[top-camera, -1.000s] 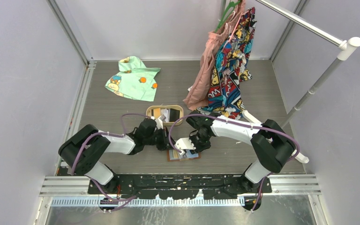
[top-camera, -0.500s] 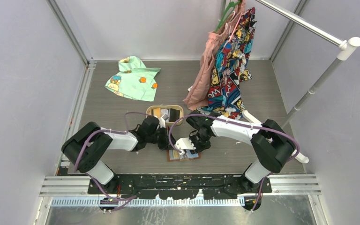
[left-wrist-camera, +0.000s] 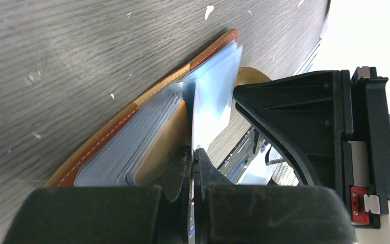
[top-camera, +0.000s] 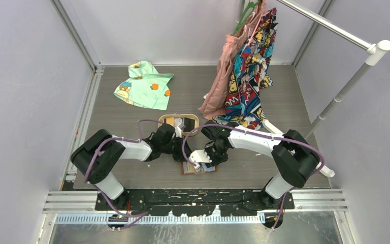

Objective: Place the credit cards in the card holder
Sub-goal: Insert the credit card into the card holder.

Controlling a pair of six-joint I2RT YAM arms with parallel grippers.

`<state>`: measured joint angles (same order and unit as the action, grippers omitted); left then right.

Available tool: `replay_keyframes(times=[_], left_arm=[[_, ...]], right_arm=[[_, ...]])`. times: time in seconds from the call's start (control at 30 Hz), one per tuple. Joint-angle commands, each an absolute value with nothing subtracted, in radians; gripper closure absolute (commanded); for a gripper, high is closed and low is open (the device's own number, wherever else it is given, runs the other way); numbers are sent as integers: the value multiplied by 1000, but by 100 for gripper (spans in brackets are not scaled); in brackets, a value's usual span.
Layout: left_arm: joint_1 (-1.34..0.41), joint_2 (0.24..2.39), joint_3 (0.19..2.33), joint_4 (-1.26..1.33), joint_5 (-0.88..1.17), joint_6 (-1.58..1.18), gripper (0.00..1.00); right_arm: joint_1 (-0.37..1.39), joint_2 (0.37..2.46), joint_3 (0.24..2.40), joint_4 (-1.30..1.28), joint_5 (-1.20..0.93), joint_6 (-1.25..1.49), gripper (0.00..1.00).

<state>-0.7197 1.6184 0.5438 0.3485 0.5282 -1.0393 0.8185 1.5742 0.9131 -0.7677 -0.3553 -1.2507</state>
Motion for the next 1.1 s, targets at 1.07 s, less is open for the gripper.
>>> replay_keyframes(times=[1.07], left_arm=[[-724, 1729, 586, 238, 531, -947, 87]], right_arm=[[1094, 1607, 1059, -504, -268, -825, 96]])
